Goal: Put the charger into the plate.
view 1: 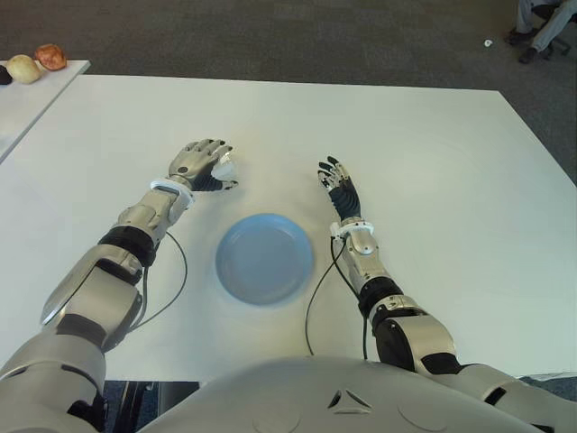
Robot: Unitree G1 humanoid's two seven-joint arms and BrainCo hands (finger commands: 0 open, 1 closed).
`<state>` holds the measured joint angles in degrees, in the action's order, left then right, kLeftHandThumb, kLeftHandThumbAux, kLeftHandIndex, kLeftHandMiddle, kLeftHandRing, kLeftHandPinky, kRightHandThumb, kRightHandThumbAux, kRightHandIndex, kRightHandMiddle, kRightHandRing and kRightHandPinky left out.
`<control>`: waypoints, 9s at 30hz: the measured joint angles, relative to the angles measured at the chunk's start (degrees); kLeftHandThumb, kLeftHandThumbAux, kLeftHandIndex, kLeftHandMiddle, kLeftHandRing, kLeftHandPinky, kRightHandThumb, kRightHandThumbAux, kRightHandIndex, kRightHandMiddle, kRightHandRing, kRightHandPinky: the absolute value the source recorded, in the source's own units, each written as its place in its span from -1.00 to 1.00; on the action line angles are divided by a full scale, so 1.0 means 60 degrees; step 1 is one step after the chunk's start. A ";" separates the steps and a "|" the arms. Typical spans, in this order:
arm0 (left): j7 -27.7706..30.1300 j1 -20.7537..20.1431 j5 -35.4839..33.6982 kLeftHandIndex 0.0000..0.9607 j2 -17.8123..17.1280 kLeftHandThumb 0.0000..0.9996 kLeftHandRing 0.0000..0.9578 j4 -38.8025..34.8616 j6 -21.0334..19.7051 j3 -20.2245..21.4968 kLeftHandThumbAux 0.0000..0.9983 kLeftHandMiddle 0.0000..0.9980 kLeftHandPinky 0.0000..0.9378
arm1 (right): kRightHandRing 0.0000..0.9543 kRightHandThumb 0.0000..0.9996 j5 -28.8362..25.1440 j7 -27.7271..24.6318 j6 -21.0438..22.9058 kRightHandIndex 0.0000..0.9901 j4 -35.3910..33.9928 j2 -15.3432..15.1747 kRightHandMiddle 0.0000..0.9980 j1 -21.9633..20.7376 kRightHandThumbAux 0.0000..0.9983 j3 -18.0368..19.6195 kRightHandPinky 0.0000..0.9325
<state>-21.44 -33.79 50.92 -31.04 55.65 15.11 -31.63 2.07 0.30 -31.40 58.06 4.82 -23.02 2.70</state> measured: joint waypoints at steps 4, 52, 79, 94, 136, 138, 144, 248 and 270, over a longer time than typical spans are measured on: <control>-0.0277 -0.0014 0.0183 -1.00 0.0014 -0.90 -1.00 0.0251 0.0024 -0.0299 -0.25 -1.00 -1.00 | -0.63 -1.00 0.0005 0.0007 0.0000 -0.81 -0.0043 -0.0003 -0.58 0.0035 0.06 -0.0032 -0.73; -0.0967 -0.0268 -0.1069 -1.00 0.0899 -1.00 -1.00 0.2493 -0.0568 -0.0345 -0.34 -1.00 -1.00 | -0.63 -1.00 0.0131 0.0229 0.0002 -0.78 -0.0583 -0.0096 -0.53 0.0470 -0.02 -0.0267 -0.84; 0.2424 0.1388 -0.3155 -1.00 -0.1206 -1.00 -1.00 -0.0704 0.2135 0.1017 -0.17 -1.00 -0.94 | -0.49 -1.00 -0.0032 0.0102 0.0071 -0.75 -0.0617 -0.0025 -0.34 0.0386 -0.04 -0.0185 -0.86; 0.6117 0.3456 -0.4372 -1.00 -0.3561 -1.00 -1.00 -0.4886 0.2195 0.2504 -0.12 -1.00 -0.95 | -0.49 -1.00 -0.0010 0.0249 0.0085 -0.75 -0.0525 0.0008 -0.33 0.0323 -0.05 -0.0173 -0.94; 0.6857 0.4703 -0.3890 -1.00 -0.4390 -1.00 -1.00 -0.7105 0.1879 0.4312 0.12 -1.00 -1.00 | -0.53 -1.00 0.0141 0.0113 0.0093 -0.78 -0.0405 -0.0188 -0.40 0.0225 0.04 -0.0309 -0.98; 0.6462 0.4581 -0.3651 -1.00 -0.4327 -0.98 -1.00 -0.6704 0.2214 0.4251 0.09 -1.00 -1.00 | -0.52 -1.00 0.0142 0.0104 0.0093 -0.77 -0.0401 -0.0204 -0.40 0.0225 0.05 -0.0299 -0.99; 0.4573 0.3463 -0.2387 -1.00 -0.3785 -0.78 -1.00 -0.4511 0.3217 0.3550 -0.05 -1.00 -1.00 | -0.54 -1.00 0.0143 0.0104 0.0093 -0.76 -0.0372 -0.0235 -0.40 0.0212 0.06 -0.0274 -0.97; -0.2062 0.0147 -0.0064 -1.00 -0.1192 -0.78 -1.00 0.2368 0.2865 -0.1123 -0.27 -1.00 -1.00 | -0.49 -1.00 0.0005 -0.0041 0.0406 -0.67 -0.1542 -0.0352 -0.32 0.1014 0.00 -0.0240 -0.85; -0.1694 0.0194 -0.0648 -1.00 -0.1123 -0.76 -1.00 0.2456 0.3103 -0.0693 -0.25 -1.00 -1.00 | -0.48 -1.00 0.0033 -0.0012 0.0493 -0.65 -0.1681 -0.0368 -0.31 0.1068 0.03 -0.0257 -0.84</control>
<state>-31.60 -32.62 47.03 -37.78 70.39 33.73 -35.79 2.27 0.22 -28.44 47.97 2.61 -16.61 1.16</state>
